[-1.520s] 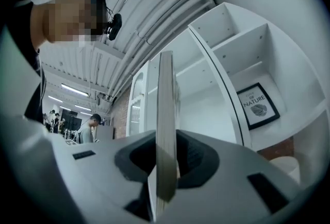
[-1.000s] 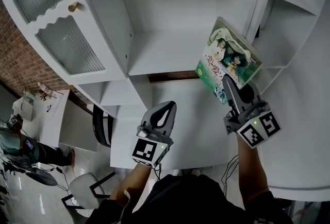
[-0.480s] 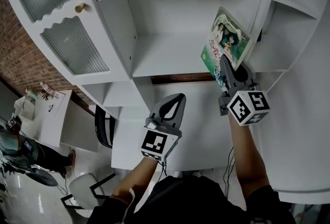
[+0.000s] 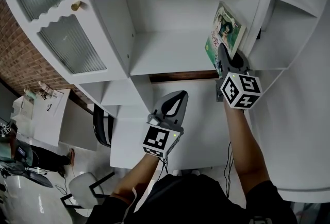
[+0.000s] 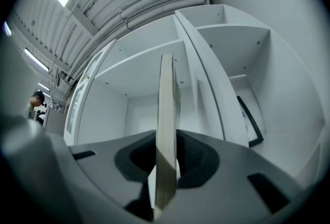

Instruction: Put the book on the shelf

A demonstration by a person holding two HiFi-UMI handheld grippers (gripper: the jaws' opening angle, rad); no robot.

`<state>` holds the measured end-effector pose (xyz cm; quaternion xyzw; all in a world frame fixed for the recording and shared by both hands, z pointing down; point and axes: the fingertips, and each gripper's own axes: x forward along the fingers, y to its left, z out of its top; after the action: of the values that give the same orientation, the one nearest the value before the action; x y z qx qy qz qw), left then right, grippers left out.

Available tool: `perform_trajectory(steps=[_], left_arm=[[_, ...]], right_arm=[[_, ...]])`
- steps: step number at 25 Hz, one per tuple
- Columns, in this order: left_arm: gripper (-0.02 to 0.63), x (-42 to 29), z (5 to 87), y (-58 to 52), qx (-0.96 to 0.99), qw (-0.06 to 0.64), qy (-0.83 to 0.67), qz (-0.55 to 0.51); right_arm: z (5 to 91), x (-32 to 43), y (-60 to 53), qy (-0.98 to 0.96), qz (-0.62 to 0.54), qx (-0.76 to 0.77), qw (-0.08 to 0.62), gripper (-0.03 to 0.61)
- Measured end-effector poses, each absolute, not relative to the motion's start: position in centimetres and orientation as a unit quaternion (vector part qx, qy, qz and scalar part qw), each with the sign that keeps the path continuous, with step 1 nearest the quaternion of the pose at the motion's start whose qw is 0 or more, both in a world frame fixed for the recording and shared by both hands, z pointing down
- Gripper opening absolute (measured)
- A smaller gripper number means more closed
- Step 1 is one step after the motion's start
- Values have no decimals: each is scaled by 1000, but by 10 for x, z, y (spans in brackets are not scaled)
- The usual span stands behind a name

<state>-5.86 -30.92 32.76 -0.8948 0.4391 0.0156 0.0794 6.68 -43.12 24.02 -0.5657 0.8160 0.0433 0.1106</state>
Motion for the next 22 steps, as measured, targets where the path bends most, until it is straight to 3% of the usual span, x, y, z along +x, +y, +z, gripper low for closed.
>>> perform_trajectory(steps=[22], left_arm=[[20, -48, 352, -318, -901, 51, 431, 6]], right_arm=[[244, 67, -457, 792, 19, -600, 110, 80]])
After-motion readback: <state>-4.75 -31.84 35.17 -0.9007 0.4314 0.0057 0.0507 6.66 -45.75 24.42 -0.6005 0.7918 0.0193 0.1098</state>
